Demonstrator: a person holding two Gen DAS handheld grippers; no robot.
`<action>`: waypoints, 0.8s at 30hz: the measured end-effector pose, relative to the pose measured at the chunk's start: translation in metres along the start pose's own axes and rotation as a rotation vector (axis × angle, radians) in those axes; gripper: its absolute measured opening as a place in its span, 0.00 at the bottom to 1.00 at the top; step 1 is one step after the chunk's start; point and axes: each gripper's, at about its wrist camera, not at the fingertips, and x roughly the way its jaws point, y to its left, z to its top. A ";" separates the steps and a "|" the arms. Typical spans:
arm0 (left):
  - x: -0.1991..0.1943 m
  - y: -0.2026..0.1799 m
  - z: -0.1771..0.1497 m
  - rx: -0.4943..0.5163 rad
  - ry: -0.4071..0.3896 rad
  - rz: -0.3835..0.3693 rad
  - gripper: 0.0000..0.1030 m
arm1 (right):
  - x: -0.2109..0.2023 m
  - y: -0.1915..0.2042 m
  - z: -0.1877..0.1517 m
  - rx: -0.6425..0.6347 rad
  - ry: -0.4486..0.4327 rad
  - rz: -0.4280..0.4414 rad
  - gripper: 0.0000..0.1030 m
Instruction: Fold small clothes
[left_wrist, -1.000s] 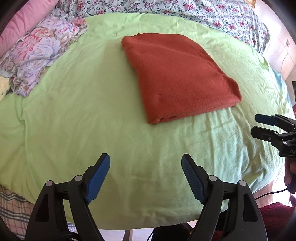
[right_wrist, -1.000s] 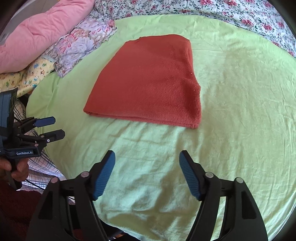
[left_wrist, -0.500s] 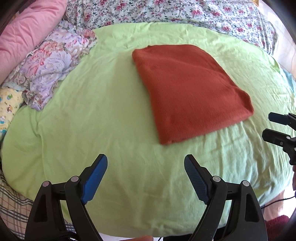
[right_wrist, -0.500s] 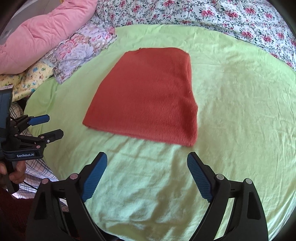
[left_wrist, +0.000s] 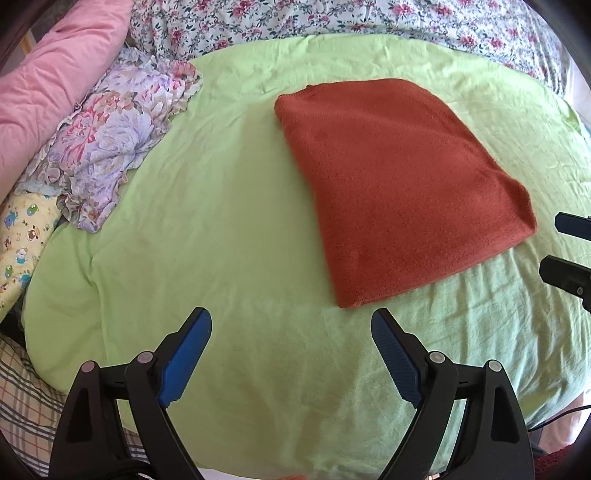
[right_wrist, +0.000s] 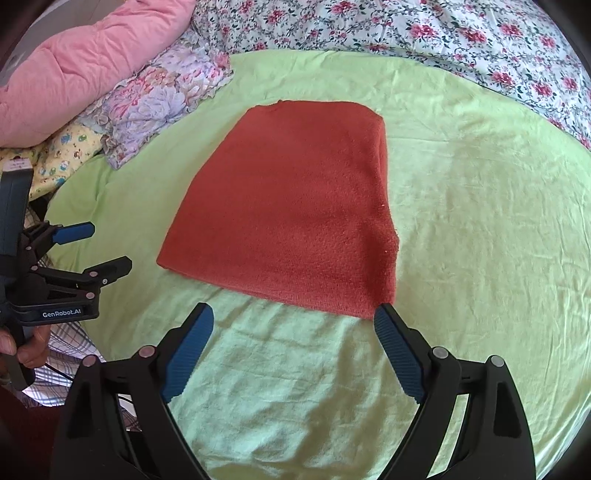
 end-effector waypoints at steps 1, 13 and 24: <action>0.002 0.000 0.001 0.001 0.001 0.000 0.86 | 0.002 0.001 0.001 -0.001 0.006 0.006 0.86; 0.012 0.005 0.031 -0.014 -0.039 -0.006 0.87 | 0.021 -0.001 0.026 -0.024 0.016 0.031 0.86; 0.019 0.003 0.051 -0.012 -0.048 -0.026 0.87 | 0.034 -0.017 0.050 0.002 0.026 0.034 0.87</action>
